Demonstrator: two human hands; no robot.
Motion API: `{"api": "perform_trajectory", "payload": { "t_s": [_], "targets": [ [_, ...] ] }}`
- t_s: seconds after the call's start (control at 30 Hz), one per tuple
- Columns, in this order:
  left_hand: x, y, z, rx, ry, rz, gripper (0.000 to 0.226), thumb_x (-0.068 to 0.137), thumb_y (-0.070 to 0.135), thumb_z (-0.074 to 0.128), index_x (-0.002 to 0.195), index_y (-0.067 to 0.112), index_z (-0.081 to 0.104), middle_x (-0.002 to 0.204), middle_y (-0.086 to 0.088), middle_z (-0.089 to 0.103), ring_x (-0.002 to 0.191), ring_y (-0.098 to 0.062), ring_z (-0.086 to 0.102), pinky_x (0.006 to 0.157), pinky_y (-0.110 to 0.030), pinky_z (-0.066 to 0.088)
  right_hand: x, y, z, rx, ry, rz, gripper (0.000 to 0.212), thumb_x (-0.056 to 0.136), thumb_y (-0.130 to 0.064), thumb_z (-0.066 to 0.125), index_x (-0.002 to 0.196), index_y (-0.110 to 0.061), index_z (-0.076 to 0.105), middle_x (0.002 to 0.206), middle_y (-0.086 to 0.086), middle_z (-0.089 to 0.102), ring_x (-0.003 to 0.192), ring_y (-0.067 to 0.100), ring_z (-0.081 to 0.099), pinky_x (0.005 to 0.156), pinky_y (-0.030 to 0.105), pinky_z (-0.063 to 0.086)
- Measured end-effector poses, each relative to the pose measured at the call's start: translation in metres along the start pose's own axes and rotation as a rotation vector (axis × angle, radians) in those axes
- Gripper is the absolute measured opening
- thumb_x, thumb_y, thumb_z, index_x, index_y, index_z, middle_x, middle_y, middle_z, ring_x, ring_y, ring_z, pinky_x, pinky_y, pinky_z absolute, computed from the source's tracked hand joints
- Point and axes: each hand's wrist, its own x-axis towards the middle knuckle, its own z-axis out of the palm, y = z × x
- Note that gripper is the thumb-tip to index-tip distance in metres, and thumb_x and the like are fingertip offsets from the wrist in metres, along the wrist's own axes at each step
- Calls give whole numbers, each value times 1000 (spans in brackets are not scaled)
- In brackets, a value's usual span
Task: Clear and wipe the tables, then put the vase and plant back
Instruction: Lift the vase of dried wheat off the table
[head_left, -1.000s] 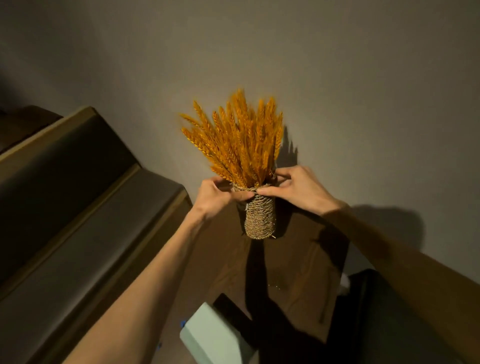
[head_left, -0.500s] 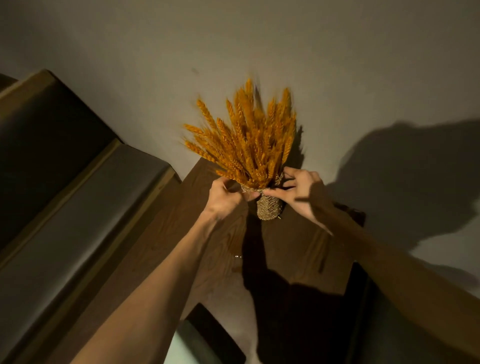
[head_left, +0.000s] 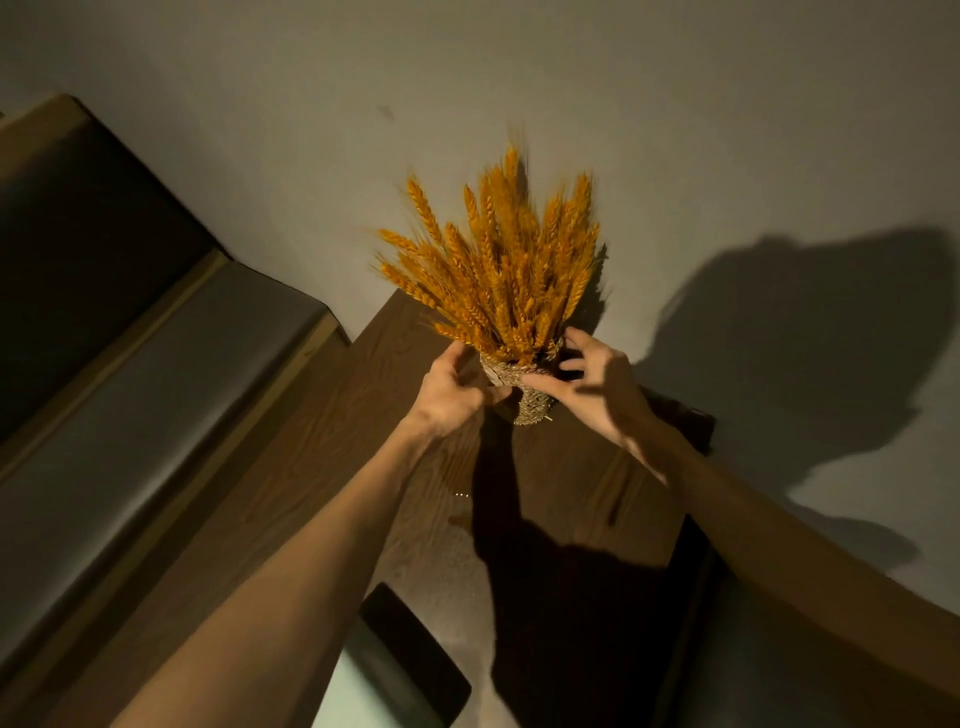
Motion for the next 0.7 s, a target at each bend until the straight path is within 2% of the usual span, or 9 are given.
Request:
{"api": "perform_trajectory", "payload": {
  "t_s": [0.07,0.1,0.17,0.23,0.33,0.47,0.6,0.7],
  "targets": [
    [-16,1,1,15,25,-52,100,74,12,84,155,22,26,154,-4,42,133,-26,50,105,-49,48,-4,-2,-2,-68,-45,60,95,82,-35,83,157,-13,28,151,10,46,121,24,59,95,31,50],
    [-28,0,1,20,34,-75,101,76,10,82,156,21,22,155,-5,40,130,-26,52,102,-49,50,-10,-4,-1,-116,-76,99,93,82,-34,82,156,-14,29,153,11,43,124,27,58,99,32,48],
    [-51,-5,1,36,31,-104,97,78,8,80,156,21,24,154,-4,42,125,-23,57,98,-42,53,-26,-7,6,-263,-144,133,85,83,-36,80,151,-15,35,152,12,43,131,31,51,108,40,45],
    [-72,-7,-5,66,23,-110,93,79,10,80,155,22,28,152,-2,44,124,-20,58,89,-31,55,-47,-15,14,-375,-191,104,77,84,-39,78,147,-16,40,150,11,45,136,32,46,111,43,42],
    [-100,-1,-22,101,32,-97,87,81,11,78,153,23,31,152,-2,43,121,-20,59,74,-20,54,-72,-35,23,-360,-219,52,76,82,-41,78,147,-20,43,149,7,50,130,29,54,108,46,46],
    [-138,14,-52,120,73,-37,82,83,10,76,152,23,33,151,-5,45,116,-17,62,91,-34,57,-97,-73,21,-298,-281,-71,72,84,-32,80,146,-17,46,143,5,56,114,18,63,100,39,53],
    [-181,25,-83,118,140,19,77,85,11,73,151,24,36,149,-4,47,111,-13,64,96,-41,55,-125,-119,25,-284,-292,-183,68,86,-32,79,144,-20,47,139,2,55,107,13,63,95,35,54],
    [-224,26,-110,107,213,61,72,86,11,72,149,25,38,147,-2,49,105,-9,65,95,-39,56,-153,-156,41,-312,-286,-286,68,86,-33,79,145,-18,48,139,2,57,105,14,65,91,33,55]
  ]
}}
